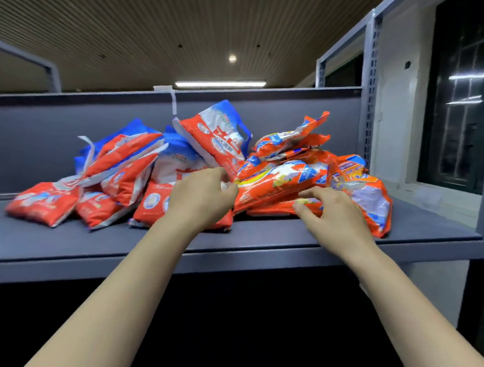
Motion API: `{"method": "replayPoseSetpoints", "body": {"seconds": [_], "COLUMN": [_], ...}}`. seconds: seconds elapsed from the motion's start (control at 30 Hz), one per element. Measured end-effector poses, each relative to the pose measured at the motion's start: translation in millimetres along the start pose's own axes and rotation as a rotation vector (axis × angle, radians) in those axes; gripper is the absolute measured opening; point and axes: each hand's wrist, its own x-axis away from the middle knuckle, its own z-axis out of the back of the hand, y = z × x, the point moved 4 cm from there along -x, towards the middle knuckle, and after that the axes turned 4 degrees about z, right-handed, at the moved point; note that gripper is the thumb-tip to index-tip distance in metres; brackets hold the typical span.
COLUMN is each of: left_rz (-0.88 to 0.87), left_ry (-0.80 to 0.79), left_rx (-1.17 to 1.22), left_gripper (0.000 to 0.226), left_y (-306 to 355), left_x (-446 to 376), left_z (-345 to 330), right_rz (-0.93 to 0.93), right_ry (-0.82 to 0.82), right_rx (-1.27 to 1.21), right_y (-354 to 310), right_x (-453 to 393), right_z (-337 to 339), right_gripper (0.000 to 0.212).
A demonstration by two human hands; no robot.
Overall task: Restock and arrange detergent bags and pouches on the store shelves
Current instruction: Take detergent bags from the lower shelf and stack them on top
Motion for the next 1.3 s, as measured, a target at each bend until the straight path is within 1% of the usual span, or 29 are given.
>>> {"method": "replayPoseSetpoints", "body": {"seconds": [0.13, 0.33, 0.47, 0.63, 0.97, 1.13, 1.3], "left_rz": [0.068, 0.159, 0.226, 0.324, 0.576, 0.696, 0.8], "left_ry": [-0.014, -0.015, -0.046, -0.074, -0.106, -0.122, -0.128], "left_rx": [-0.039, -0.078, -0.147, -0.159, -0.248, -0.25, -0.269], "left_gripper": [0.035, 0.031, 0.033, 0.033, 0.03, 0.027, 0.026], "left_y": [-38.6, -109.4, -170.2, -263.4, -461.6, -540.2, -603.7], "left_x": [32.0, 94.8, 137.1, 187.2, 274.5, 309.2, 335.9], "left_z": [20.1, 52.6, 73.8, 107.8, 210.2, 248.3, 275.4], "right_rz": [0.074, 0.145, 0.201, 0.283, 0.4, 0.467, 0.52], "right_ry": [-0.194, -0.354, -0.424, -0.502, -0.668, -0.766, -0.817], "right_rx": [-0.016, -0.083, -0.155, -0.228, -0.27, -0.252, -0.279], "right_y": [-36.7, -105.9, -168.4, -262.8, -443.7, -515.2, -575.5], "right_x": [15.5, 49.0, 73.7, 102.9, 153.9, 182.6, 198.3], "right_z": [-14.5, -36.6, -60.0, -105.8, -210.7, -254.0, -295.8], "right_gripper": [0.039, 0.039, 0.041, 0.045, 0.048, 0.047, 0.047]}}
